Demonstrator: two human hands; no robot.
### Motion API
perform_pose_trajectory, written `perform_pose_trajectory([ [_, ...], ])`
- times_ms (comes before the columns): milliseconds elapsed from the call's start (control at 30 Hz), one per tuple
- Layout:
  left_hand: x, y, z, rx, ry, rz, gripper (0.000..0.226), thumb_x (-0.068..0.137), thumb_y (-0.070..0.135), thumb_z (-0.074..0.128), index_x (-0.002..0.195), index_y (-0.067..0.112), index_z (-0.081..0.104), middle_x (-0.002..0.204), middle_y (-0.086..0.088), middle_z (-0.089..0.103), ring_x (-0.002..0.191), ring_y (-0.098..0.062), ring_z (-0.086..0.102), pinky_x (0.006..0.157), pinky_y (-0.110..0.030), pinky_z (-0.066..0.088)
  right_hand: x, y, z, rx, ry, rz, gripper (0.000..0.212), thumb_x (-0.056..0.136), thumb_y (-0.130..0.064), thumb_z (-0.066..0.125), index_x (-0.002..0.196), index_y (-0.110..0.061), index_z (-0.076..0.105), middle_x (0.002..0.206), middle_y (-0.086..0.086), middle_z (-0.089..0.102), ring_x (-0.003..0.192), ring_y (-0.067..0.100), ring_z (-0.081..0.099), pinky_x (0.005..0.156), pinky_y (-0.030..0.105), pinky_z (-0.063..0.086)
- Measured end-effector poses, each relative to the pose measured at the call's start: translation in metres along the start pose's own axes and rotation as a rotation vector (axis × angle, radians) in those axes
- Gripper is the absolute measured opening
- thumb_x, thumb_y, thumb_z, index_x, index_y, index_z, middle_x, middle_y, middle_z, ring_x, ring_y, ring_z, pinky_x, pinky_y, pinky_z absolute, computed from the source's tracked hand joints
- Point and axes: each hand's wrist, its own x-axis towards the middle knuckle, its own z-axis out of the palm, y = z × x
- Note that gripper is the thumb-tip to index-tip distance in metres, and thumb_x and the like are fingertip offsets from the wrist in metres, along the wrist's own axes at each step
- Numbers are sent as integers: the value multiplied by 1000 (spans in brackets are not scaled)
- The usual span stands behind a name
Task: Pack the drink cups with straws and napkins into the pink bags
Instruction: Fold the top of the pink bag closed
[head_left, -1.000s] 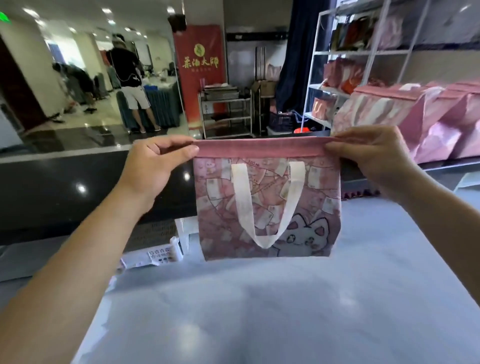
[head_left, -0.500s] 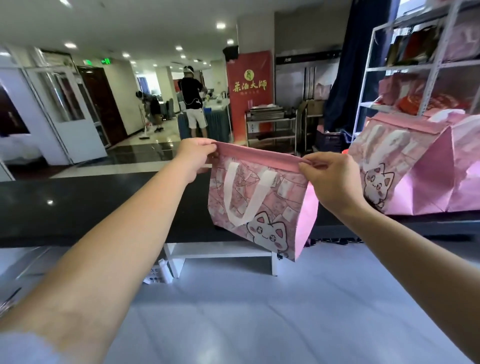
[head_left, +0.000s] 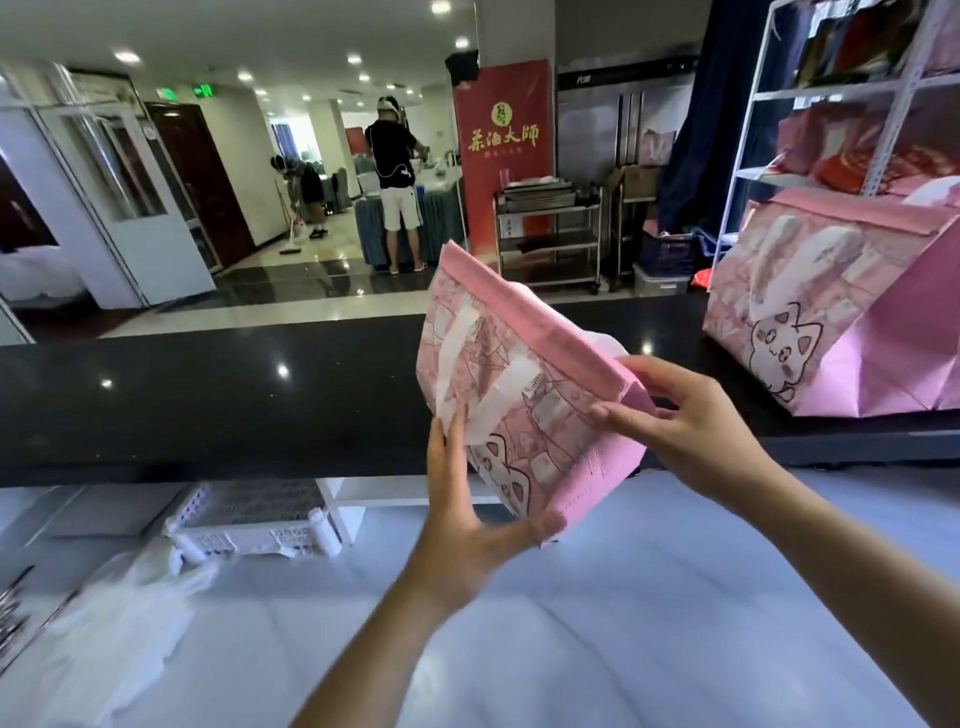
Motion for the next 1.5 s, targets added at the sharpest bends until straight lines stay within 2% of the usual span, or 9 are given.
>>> perform_pose_trajectory([
  [100, -1, -7, 28, -41, 133, 57, 121, 68, 49, 89, 152, 55, 1, 157, 37, -3, 146, 12, 9, 108, -12, 32, 10, -9, 8, 14, 86, 36, 58, 65, -72, 76, 106, -32, 73, 99, -12, 76, 98, 10, 71, 81, 46, 61],
  [200, 16, -13, 33, -157, 253, 65, 105, 73, 45, 84, 153, 48, 17, 160, 22, 17, 146, -2, 26, 107, -37, 48, 21, -21, 9, -15, 89, 21, 63, 62, -74, 74, 109, -31, 72, 98, -15, 75, 95, 4, 70, 83, 36, 59],
  [300, 28, -16, 27, -213, 291, 66, 89, 74, 43, 81, 148, 49, 32, 157, 19, 27, 143, -6, 37, 91, -19, 54, 22, -17, 6, -39, 91, -15, 62, 67, -68, 73, 119, -35, 67, 105, -18, 72, 100, -3, 65, 82, 24, 54],
  [500, 62, -19, 14, -153, 115, 73, 71, 86, 27, 75, 146, 41, 40, 143, 18, 53, 133, -5, 51, 108, -37, 46, 4, 40, 5, -128, 90, -253, 66, 90, -26, 70, 149, -33, 40, 142, -14, 51, 133, 5, 47, 105, 35, 47],
  [700, 107, -5, 53, -160, -20, 67, 68, 93, 10, 67, 145, 43, 37, 132, 34, 56, 126, 4, 53, 97, -17, 48, -1, 74, -12, -459, 165, -289, 64, 88, -50, 56, 147, -30, 46, 164, 2, 18, 149, 18, 23, 108, 31, 35],
  [900, 144, 6, 121, -160, -123, 96, 67, 92, 23, 71, 140, 56, 37, 137, 32, 52, 130, 2, 50, 110, -37, 45, -1, 102, -57, -788, 332, -201, 67, 86, -54, 54, 147, -26, 46, 166, 16, 7, 152, 36, 12, 117, 55, 26],
  [1200, 172, 7, 164, -143, -163, 107, 69, 92, 27, 68, 149, 46, 34, 146, 26, 45, 135, 0, 45, 115, -38, 39, -4, 130, -95, -1102, 374, -190, 69, 87, -48, 61, 150, -26, 42, 168, 8, 8, 155, 31, 2, 118, 61, 12],
  [1367, 179, 8, 166, -143, -188, 89, 68, 95, 21, 66, 148, 47, 32, 133, 44, 44, 125, 17, 45, 102, -14, 40, 1, 140, -94, -1220, 338, -148, 75, 89, -55, 54, 155, -27, 32, 166, 5, 19, 155, 31, 3, 120, 59, 8],
  [1500, 182, 6, 165, -130, -186, 68, 68, 95, 24, 67, 145, 54, 31, 126, 51, 44, 121, 22, 44, 98, -14, 39, 3, 141, -92, -1221, 339, -119, 79, 87, -57, 52, 157, -30, 25, 163, 9, 25, 154, 33, 5, 118, 60, 12],
])
